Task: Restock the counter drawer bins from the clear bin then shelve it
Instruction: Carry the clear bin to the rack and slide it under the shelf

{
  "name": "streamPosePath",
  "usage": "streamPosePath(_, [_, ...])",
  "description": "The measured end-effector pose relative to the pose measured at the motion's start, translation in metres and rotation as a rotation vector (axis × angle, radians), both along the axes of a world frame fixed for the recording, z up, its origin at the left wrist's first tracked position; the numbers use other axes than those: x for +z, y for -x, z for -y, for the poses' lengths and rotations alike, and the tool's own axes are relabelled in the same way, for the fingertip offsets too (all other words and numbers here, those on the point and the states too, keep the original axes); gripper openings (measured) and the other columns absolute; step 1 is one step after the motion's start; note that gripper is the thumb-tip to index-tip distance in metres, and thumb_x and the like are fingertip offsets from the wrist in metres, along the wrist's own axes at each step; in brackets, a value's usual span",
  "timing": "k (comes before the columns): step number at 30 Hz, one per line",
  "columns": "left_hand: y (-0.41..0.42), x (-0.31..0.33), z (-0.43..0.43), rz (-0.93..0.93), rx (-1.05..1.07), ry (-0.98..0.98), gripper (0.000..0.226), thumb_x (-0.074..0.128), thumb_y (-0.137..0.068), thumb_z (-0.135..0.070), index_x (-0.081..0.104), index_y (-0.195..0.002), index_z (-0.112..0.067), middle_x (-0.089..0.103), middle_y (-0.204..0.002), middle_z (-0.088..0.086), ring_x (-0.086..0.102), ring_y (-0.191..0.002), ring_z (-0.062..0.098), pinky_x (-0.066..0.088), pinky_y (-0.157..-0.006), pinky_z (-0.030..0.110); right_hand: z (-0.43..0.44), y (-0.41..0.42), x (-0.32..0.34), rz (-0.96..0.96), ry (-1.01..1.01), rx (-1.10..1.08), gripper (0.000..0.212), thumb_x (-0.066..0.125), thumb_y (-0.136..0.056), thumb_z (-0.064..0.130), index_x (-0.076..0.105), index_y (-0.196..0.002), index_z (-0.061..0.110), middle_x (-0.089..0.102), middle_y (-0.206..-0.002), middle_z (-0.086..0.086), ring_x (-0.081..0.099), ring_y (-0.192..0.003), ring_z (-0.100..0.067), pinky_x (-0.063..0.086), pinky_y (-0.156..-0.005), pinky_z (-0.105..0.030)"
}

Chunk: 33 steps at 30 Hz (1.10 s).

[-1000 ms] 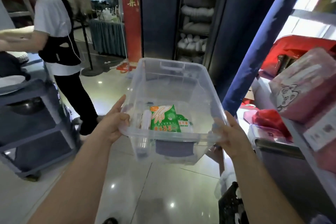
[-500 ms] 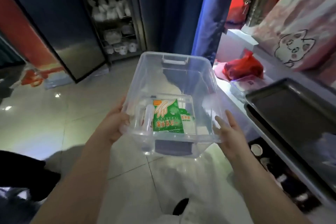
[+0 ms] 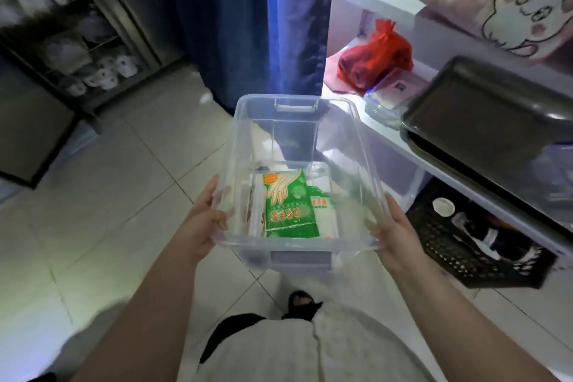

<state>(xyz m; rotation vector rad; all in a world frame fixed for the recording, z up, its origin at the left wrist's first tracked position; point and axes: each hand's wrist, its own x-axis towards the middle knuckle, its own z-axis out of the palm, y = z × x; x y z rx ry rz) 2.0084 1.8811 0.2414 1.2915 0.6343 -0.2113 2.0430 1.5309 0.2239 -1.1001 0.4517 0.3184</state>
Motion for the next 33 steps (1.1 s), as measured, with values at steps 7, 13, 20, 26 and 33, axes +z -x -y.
streamPosePath(7, [-0.08,-0.03,-0.059,-0.097,-0.226,0.002,0.1,0.03,-0.057,0.025,0.043,-0.131,-0.042,0.051,-0.128,-0.013,0.068,-0.091,0.006,0.055,-0.072,0.025,-0.063,-0.003,-0.022,-0.125,0.046,-0.24,0.061,0.04,-0.087,-0.016,0.055,-0.131,0.024,0.071,-0.108,0.003,0.059,-0.085,-0.017,0.041,-0.076,-0.032])
streamPosePath(13, [-0.146,-0.046,-0.103,-0.134,-0.479,0.027,0.104,0.028,-0.061,0.028,0.035,-0.143,-0.035,0.046,-0.135,-0.008,0.064,-0.093,0.002,0.048,-0.078,0.025,-0.128,0.01,-0.031,-0.203,-0.018,-0.577,0.052,0.057,-0.091,0.002,0.046,-0.139,0.02,0.066,-0.11,-0.004,0.057,-0.083,-0.02,0.047,-0.07,-0.03])
streamPosePath(20, [-0.204,-0.067,-0.116,-0.214,-0.632,0.02,0.105,0.028,-0.061,0.026,0.033,-0.143,-0.039,0.043,-0.142,-0.008,0.053,-0.116,0.024,0.045,-0.082,0.028,-0.176,0.01,-0.034,-0.3,0.011,-0.777,0.058,0.049,-0.092,-0.004,0.042,-0.141,0.027,0.062,-0.122,-0.005,0.056,-0.098,-0.026,0.045,-0.082,-0.038])
streamPosePath(26, [-0.244,-0.101,-0.092,-0.315,-0.683,-0.042,0.109,0.028,-0.062,0.029,0.029,-0.144,-0.042,0.041,-0.145,-0.012,0.052,-0.121,0.031,0.045,-0.052,0.02,-0.165,-0.017,-0.068,-0.362,-0.081,-0.819,0.06,0.044,-0.092,-0.008,0.042,-0.14,0.026,0.06,-0.119,-0.014,0.049,-0.081,-0.025,0.041,-0.046,-0.022])
streamPosePath(33, [-0.293,-0.137,-0.043,-0.316,-0.687,-0.078,0.107,0.03,-0.066,0.03,0.031,-0.143,-0.044,0.041,-0.144,-0.013,0.053,-0.118,0.026,0.048,-0.045,0.021,-0.115,-0.056,-0.125,-0.417,-0.054,-0.691,0.065,0.038,-0.091,-0.01,0.055,-0.119,0.046,0.062,-0.097,0.003,0.047,-0.075,-0.018,0.031,-0.046,-0.021])
